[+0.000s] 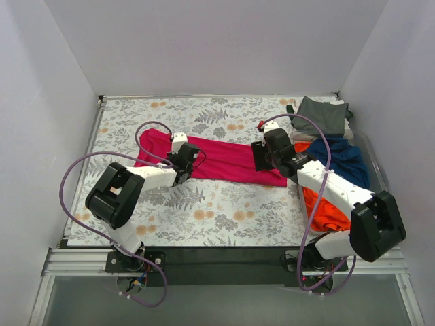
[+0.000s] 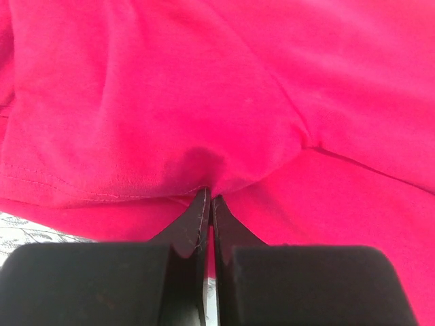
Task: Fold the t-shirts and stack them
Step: Fold the tshirt
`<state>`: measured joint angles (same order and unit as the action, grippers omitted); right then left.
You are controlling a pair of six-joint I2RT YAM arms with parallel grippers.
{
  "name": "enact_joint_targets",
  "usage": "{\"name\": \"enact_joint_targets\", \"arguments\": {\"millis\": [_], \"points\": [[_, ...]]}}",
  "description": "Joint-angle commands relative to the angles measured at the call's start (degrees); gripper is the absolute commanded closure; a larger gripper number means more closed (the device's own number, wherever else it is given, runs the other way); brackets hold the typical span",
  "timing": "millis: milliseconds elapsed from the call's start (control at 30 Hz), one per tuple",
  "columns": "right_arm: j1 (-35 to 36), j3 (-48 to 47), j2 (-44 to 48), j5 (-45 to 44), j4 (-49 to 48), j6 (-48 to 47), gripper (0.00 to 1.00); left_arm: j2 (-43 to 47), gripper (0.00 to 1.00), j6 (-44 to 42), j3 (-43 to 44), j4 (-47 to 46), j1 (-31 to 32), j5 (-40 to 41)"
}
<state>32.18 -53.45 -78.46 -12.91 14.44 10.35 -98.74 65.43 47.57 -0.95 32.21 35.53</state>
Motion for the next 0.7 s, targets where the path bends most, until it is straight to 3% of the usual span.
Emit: {"name": "enact_joint_targets", "arguments": {"millis": [0, 333, 667], "points": [[-0.4, -0.3, 0.3, 0.4, -1.9, 0.1, 0.46, 2.0, 1.00, 1.2, 3.7, 4.9, 1.5, -0.2], [-0.3, -0.4, -0.7, 1.0, -1.9, -0.2, 0.46, 0.2, 1.00, 2.2, 6.8, 9.7, 2.8, -0.2], [-0.4, -1.0, -2.3, 1.9, -1.8, -0.4, 0.46, -0.8, 1.00, 3.7, 12.5, 23.1, 2.8, -4.1]]}}
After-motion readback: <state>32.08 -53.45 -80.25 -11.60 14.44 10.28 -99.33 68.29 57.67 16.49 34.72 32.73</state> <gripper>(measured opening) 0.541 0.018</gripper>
